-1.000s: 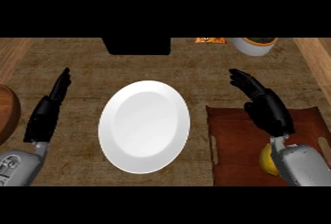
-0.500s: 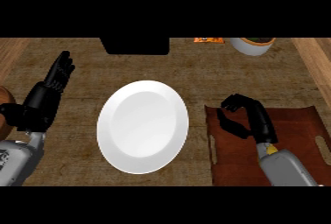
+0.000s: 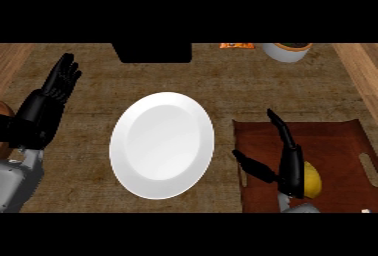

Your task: Pick the lemon from the tray and place it in the plate

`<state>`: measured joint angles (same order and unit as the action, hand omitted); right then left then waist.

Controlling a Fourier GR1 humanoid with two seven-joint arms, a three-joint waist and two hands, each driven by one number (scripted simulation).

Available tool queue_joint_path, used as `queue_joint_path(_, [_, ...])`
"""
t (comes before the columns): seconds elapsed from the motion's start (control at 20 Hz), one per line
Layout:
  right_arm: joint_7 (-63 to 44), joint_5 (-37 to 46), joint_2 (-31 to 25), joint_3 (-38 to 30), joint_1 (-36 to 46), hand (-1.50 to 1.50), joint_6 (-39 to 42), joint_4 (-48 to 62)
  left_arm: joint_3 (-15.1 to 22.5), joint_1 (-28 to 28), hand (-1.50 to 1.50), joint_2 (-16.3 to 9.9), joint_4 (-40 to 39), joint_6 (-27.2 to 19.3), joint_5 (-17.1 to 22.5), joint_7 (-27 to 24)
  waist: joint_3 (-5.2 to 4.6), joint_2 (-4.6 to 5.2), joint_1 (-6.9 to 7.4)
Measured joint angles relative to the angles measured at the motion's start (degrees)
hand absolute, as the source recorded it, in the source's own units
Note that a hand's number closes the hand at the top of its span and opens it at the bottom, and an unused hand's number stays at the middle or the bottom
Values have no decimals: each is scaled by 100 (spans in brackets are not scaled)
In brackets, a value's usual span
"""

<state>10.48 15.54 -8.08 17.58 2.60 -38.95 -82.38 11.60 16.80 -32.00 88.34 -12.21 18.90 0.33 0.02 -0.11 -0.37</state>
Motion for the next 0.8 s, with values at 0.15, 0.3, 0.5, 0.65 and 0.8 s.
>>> queue_joint_path(0.15, [-669, 501, -318, 25, -116, -150, -39, -620, -38, -64, 0, 39, 64, 46, -71, 42, -6, -7, -5])
queue_joint_path(0.3, [-1654, 1057, -816, 11, -224, -150, 243, -1087, -129, -157, 0, 14, 65, 116, -35, 20, -21, -22, -33])
queue_joint_path(0.5, [-3044, 1553, -1487, -6, -295, -150, 1093, -1415, -183, -116, 0, 20, 34, 116, -39, 41, -40, -27, -72])
queue_joint_path(0.65, [-4093, 1738, -1889, 44, -261, -150, 1922, -1632, -163, -121, 0, 48, 34, 102, -80, 44, -46, -23, -53])
queue_joint_path(0.8, [-5101, 1722, -2163, 181, -180, -150, 2843, -1924, -187, -130, 0, 40, 56, 154, -57, 54, -45, -21, -14])
